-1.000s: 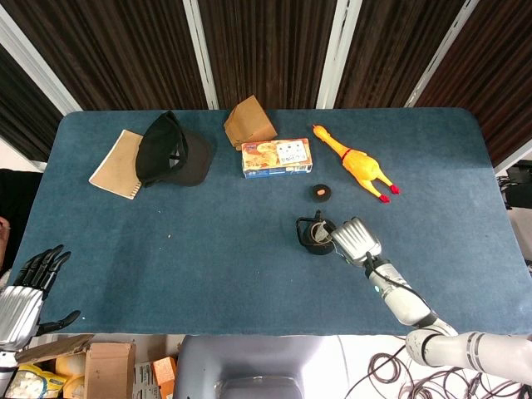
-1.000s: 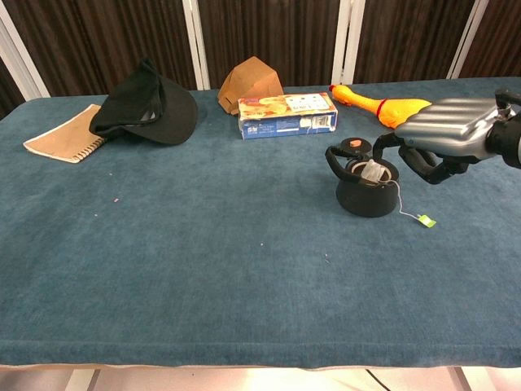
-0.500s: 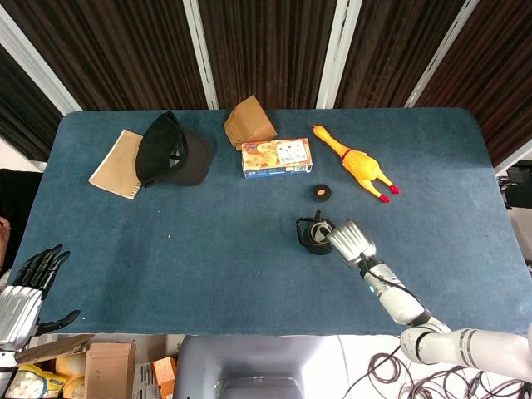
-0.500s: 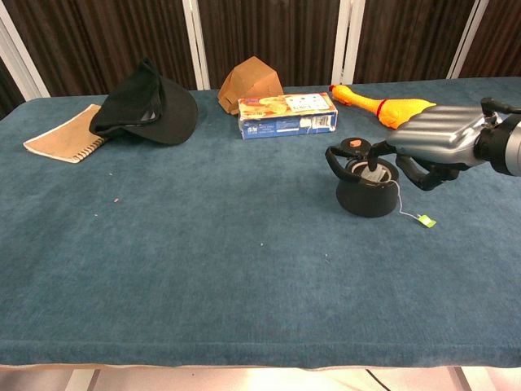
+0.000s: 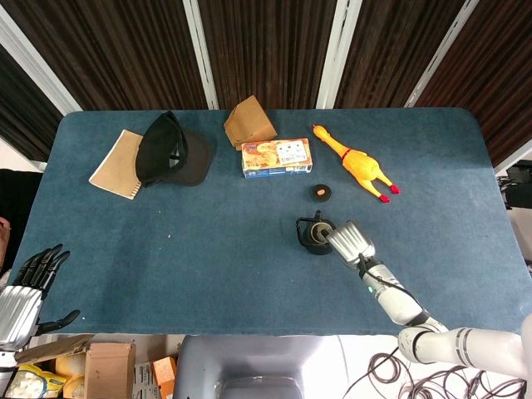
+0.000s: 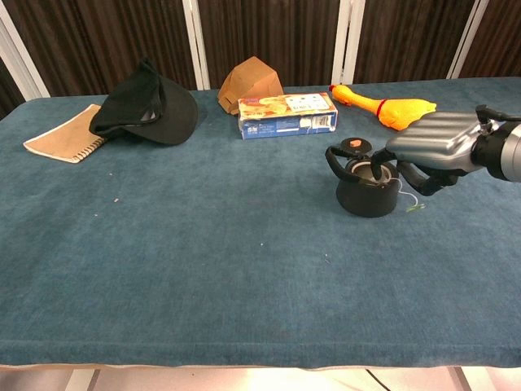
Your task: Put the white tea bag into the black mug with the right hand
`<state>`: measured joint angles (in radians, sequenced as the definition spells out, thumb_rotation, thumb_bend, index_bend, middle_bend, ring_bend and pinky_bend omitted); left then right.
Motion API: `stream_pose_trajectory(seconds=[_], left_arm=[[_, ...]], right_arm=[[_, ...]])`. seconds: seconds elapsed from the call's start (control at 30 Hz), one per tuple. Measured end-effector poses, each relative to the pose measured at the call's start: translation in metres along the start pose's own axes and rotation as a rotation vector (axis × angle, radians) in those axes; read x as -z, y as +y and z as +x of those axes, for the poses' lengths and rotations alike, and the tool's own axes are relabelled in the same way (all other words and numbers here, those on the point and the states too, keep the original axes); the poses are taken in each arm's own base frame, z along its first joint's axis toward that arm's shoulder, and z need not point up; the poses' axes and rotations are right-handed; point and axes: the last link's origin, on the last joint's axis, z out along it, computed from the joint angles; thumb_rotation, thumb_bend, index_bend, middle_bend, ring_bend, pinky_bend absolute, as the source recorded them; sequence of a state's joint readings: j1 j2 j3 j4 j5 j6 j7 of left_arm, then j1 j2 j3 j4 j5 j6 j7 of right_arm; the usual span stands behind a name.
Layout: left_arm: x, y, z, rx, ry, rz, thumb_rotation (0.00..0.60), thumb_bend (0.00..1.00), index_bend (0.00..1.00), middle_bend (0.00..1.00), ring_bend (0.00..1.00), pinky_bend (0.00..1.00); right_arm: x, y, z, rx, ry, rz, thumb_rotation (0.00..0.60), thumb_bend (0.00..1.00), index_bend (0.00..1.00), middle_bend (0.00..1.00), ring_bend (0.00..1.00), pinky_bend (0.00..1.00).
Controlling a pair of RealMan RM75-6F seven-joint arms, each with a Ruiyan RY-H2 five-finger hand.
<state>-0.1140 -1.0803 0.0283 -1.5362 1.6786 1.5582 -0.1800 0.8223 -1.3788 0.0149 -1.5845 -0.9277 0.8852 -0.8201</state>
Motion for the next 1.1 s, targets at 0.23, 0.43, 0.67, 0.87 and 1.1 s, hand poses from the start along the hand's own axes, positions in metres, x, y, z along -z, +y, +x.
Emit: stream_pose_trajectory(seconds=[0.23, 0.43, 0.67, 0.87, 1.1], left_arm=[[0.000, 0.000, 0.001, 0.002, 0.003, -0.002, 0.600, 0.03, 0.00, 0.00, 0.00, 0.10], [0.001, 0.000, 0.001, 0.002, 0.003, -0.003, 0.600, 0.03, 0.00, 0.00, 0.00, 0.10], [0.001, 0.001, 0.001, 0.003, 0.009, -0.010, 0.600, 0.03, 0.00, 0.00, 0.00, 0.10], [0.002, 0.001, 0.002, -0.008, 0.023, -0.006, 0.600, 0.03, 0.00, 0.00, 0.00, 0.10], [0.004, 0.001, 0.002, -0.022, 0.030, 0.018, 0.600, 0.03, 0.00, 0.00, 0.00, 0.10]], right_arm=[[0.000, -0.001, 0.000, 0.003, -0.001, -0.008, 0.599, 0.88, 0.32, 0.69, 0.60, 0.53], [0.008, 0.006, 0.008, -0.024, 0.055, -0.034, 0.598, 0.88, 0.29, 0.69, 0.59, 0.53], [0.035, 0.023, 0.015, -0.124, 0.154, -0.074, 0.600, 0.55, 0.10, 0.35, 0.27, 0.39], [0.076, 0.049, 0.002, -0.311, 0.256, -0.140, 0.600, 0.36, 0.00, 0.03, 0.00, 0.24], [0.165, 0.081, -0.052, -0.448, 0.305, -0.330, 0.600, 0.36, 0.00, 0.00, 0.00, 0.08]])
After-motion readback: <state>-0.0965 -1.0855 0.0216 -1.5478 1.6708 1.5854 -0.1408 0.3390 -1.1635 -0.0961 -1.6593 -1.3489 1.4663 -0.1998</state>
